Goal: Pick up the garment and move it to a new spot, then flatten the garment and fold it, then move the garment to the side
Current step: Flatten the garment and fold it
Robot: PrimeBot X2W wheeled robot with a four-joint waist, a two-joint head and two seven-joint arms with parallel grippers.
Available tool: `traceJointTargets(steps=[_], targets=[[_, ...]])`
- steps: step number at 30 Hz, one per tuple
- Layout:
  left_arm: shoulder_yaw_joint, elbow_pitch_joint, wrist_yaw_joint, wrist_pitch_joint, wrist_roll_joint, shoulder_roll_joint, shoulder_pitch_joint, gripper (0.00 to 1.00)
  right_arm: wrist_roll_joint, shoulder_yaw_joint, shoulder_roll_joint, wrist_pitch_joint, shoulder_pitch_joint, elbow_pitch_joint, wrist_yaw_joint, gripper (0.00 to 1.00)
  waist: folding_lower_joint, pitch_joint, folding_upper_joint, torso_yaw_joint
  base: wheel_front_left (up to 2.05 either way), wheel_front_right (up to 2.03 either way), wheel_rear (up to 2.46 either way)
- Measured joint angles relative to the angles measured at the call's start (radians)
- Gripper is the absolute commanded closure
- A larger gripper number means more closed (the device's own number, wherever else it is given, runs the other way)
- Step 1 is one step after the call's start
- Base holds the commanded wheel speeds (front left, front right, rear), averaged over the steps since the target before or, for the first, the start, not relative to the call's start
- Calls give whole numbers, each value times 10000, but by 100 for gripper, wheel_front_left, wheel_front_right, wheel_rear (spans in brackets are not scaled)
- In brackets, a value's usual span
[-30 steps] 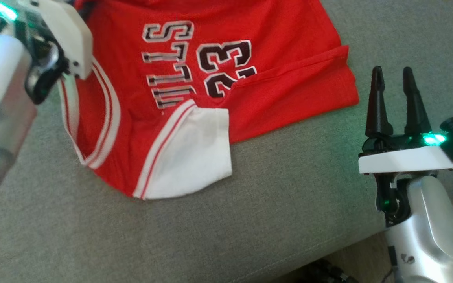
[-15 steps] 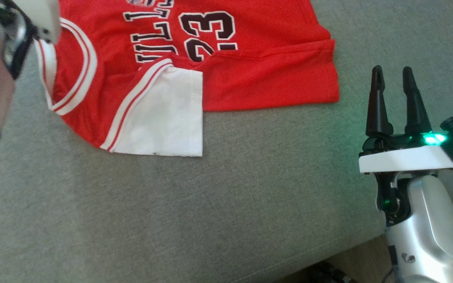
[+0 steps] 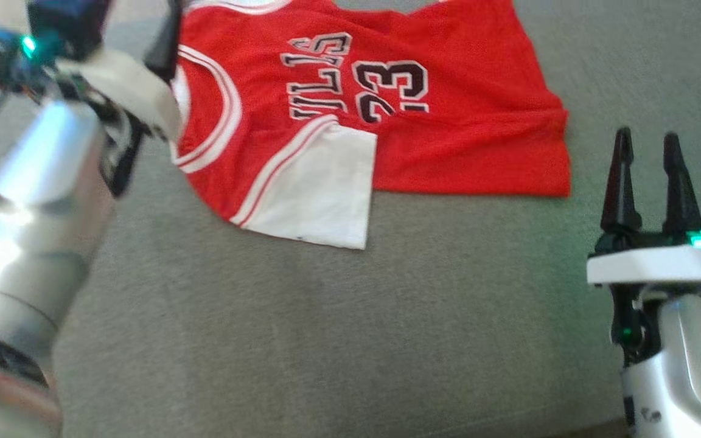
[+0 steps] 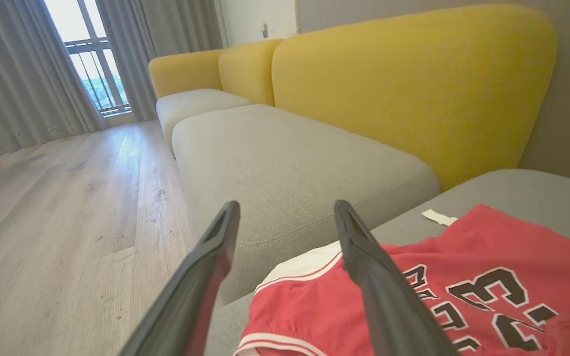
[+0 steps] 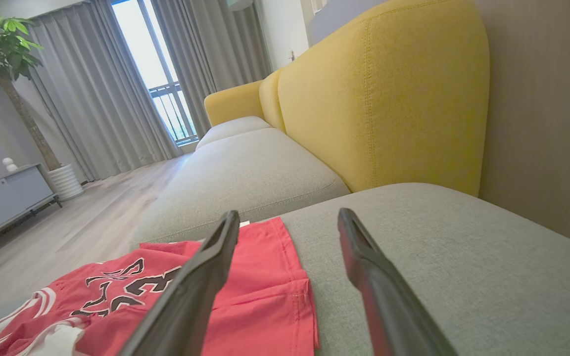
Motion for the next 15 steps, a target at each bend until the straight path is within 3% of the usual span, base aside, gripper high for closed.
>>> traceJointTargets(steps=[7, 15], targets=[[629, -2217, 828, -270, -466, -198, 2793, 0, -408, -571, 4, 0, 871, 58, 0, 0, -1, -955, 0, 1015, 0, 0, 0], [1582, -5329, 2199, -295, 257, -29, 6082, 0, -487, -566, 8, 0, 1459, 59, 0, 0, -1, -1810, 0, 1710, 0, 0, 0]])
